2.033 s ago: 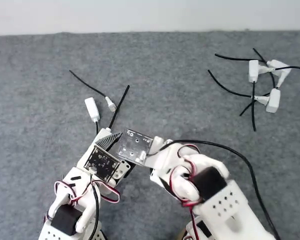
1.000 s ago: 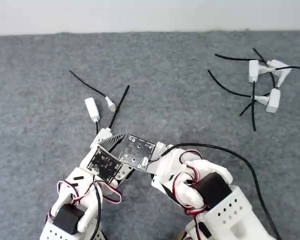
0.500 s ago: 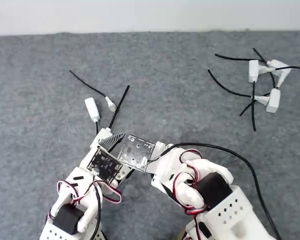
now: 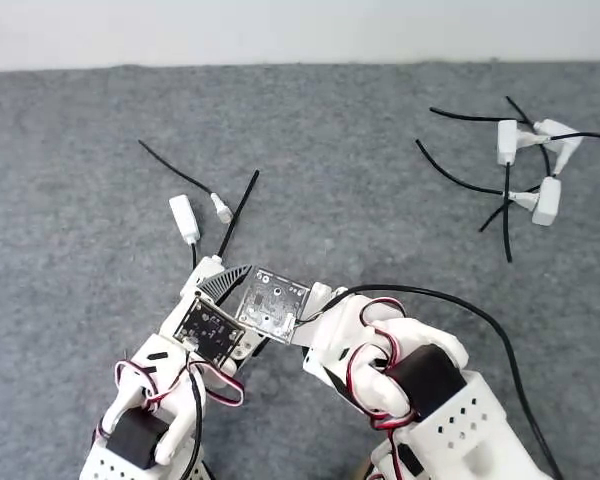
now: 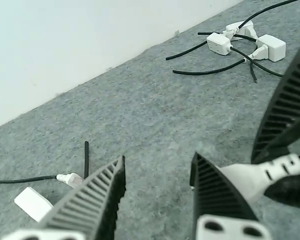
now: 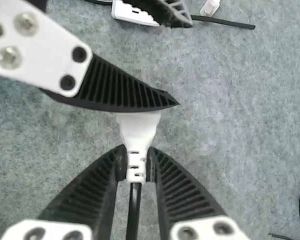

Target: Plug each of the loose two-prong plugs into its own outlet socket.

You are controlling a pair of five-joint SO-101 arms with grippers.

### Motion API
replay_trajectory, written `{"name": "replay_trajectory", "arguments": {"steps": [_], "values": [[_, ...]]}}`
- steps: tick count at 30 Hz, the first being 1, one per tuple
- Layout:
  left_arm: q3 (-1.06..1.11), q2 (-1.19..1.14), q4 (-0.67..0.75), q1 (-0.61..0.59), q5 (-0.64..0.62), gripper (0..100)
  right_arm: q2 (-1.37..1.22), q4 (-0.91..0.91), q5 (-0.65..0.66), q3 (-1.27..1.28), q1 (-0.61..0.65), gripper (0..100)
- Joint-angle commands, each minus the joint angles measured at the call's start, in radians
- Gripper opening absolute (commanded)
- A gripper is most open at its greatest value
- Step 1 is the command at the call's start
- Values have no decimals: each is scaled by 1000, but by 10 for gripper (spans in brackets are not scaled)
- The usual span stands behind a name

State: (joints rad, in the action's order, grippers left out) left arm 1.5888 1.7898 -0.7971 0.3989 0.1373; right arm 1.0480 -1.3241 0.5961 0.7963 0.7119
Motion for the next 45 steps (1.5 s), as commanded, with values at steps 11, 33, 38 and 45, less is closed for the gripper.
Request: {"name": "replay_trajectory", "arguments": {"steps": [11, 33, 38, 45], "values": [[12, -12, 29, 14, 12, 217, 88, -30, -5, -101, 18, 9], [-21, -12, 54, -236, -51, 217, -137, 45, -9, -140, -41, 9], [-68, -12, 51, -422, -138, 217, -398, 53, 0, -342, -38, 9], [-133, -12, 52, -617, -187, 217, -816, 5, 206, -724, 54, 9]]}}
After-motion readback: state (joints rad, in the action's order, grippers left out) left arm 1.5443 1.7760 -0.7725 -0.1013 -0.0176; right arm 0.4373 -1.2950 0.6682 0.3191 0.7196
